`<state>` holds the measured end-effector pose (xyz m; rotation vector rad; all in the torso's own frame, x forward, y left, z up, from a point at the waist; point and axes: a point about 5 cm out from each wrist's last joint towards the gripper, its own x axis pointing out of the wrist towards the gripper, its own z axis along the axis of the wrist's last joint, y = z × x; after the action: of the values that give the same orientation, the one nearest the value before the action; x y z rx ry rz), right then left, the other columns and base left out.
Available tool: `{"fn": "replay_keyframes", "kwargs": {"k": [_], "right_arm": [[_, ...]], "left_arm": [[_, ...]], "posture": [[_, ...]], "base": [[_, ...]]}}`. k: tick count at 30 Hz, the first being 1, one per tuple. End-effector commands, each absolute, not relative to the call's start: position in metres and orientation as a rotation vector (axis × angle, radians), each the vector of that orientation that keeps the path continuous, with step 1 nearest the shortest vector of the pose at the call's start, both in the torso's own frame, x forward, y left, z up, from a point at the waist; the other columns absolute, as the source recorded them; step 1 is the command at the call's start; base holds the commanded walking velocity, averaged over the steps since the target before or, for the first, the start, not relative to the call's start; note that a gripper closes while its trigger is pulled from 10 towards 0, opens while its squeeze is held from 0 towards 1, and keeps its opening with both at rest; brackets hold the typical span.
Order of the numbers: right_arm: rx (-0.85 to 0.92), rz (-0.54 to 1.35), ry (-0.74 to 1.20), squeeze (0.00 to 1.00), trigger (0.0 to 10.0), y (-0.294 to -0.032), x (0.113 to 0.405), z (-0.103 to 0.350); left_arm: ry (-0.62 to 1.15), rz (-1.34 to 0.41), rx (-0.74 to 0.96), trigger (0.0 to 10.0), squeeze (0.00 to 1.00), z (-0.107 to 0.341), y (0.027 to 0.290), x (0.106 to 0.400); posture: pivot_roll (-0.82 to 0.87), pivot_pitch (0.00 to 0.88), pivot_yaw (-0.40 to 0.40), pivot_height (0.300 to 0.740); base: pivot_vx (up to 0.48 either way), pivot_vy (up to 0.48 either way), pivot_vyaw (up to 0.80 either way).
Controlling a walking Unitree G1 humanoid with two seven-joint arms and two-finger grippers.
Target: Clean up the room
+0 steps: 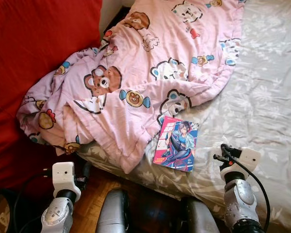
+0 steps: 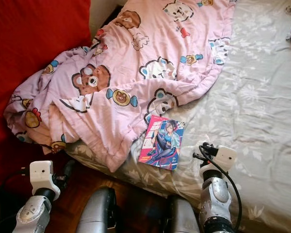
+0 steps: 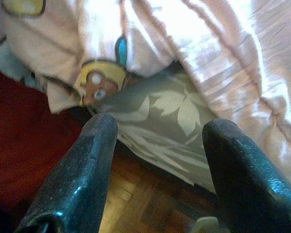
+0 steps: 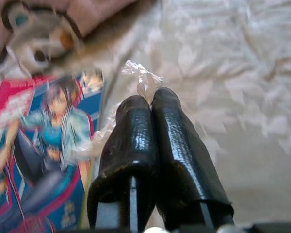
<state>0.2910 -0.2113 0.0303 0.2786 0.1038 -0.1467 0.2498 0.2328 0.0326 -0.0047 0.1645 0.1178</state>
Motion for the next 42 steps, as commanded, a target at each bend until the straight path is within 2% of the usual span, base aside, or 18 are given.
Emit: {"fn": "replay_keyframes", "kwargs": {"k": [1,4,5,6,16,21,30,34,42], "right_arm": [[0.286,-0.164,0.18,0.0,0.0,-0.214,0.277,0.013],[0.286,-0.161,0.208,0.0,0.0,-0.214,0.273,0.008],[0.287,-0.153,0.245,0.0,1.5,-0.213,0.269,0.002],[0.272,-0.143,0.295,0.0,10.0,-0.211,0.265,-0.005],[0.224,-0.146,0.516,0.0,10.0,-0.207,0.246,-0.034],[0.157,-0.094,0.669,0.0,10.0,-0.199,0.231,-0.051],[0.131,-0.113,0.803,0.0,10.0,-0.195,0.204,-0.07],[0.124,-0.112,0.843,0.0,10.0,-0.195,0.194,-0.076],[0.105,-0.122,0.879,0.0,10.0,-0.205,0.186,-0.079]], "left_arm": [[0.225,0.158,-0.028,10.0,0.0,0.017,0.238,0.239],[0.264,0.155,-0.049,10.0,0.0,0.008,0.236,0.238],[0.287,0.16,-0.048,10.0,0.0,0.003,0.236,0.236],[0.312,0.169,-0.05,10.0,0.0,-0.003,0.236,0.234],[0.48,0.199,-0.067,10.0,0.0,-0.032,0.235,0.223],[0.588,0.207,-0.047,10.0,0.0,-0.047,0.235,0.212],[0.728,0.216,-0.023,10.0,0.0,-0.063,0.237,0.194],[0.729,0.218,-0.026,10.0,0.0,-0.064,0.237,0.193],[0.772,0.255,-0.042,10.0,0.0,-0.069,0.243,0.183]], "posture": [[0.08,0.182,0.003,0.634],[0.07,0.156,-0.002,0.634],[0.07,0.136,-0.005,0.634],[0.06,0.111,-0.008,0.634],[0.06,0.0,-0.018,0.634],[0.05,0.0,-0.013,0.665],[0.06,0.0,0.005,0.72],[0.05,0.0,0.006,0.74],[0.04,0.0,-0.025,0.74]], "base": [[0.0,0.0,0.0],[0.0,0.0,0.0],[0.0,0.0,0.0],[0.0,0.0,0.0],[0.0,0.0,0.0],[0.0,0.0,0.0],[0.0,0.0,0.0],[0.0,0.0,0.0],[0.0,0.0,0.0]]}}
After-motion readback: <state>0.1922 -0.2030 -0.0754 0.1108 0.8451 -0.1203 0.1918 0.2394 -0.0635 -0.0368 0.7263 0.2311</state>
